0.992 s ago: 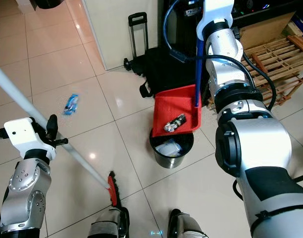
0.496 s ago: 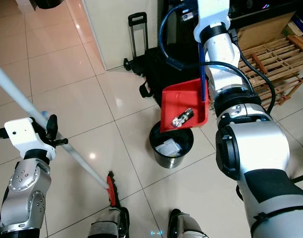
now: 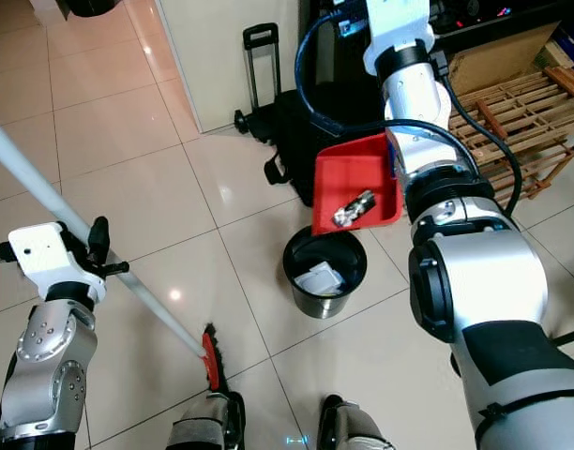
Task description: Sweep floor
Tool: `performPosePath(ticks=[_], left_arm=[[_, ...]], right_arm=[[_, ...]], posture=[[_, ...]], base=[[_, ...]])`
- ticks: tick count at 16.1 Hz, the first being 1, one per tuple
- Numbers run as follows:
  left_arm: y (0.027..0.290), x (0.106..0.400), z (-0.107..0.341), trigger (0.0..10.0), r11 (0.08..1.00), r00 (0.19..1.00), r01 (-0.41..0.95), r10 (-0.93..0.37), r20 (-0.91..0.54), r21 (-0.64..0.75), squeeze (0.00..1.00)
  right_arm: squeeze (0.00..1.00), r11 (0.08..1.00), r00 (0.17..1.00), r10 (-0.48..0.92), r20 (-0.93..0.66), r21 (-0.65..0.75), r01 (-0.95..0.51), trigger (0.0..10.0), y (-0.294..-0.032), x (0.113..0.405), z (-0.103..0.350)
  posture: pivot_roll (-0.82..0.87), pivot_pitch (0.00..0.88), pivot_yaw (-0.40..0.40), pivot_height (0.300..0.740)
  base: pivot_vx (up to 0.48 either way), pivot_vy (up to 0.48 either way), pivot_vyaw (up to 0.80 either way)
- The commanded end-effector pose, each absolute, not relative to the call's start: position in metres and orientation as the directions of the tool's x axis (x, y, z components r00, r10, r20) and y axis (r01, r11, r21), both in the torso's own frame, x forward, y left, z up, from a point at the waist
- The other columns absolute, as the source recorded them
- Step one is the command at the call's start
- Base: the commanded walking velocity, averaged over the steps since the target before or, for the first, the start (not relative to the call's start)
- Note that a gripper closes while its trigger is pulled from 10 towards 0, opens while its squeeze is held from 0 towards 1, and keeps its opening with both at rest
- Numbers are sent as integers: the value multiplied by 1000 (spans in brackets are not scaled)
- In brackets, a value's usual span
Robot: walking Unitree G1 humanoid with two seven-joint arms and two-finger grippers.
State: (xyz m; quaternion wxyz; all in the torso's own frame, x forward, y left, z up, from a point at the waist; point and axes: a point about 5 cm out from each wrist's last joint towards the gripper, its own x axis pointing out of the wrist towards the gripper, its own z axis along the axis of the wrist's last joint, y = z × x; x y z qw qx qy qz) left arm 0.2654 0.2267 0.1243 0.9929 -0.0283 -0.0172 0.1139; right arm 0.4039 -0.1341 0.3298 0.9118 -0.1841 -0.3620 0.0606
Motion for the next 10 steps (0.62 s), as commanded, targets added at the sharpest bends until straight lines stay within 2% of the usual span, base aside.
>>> performPosePath(ticks=[1,10], left_arm=[[227,264,136,10000,973,969,-226,230,88,-54,0],[228,265,137,10000,973,970,-224,228,89,-53,0]], right_arm=[[0,917,658,269,703,-396,48,10000,-132,397,345],[0,903,627,285,725,-422,77,10000,-131,394,346]], posture=[[87,152,39,740],[88,151,44,740]], base=[[0,0,0],[0,0,0]])
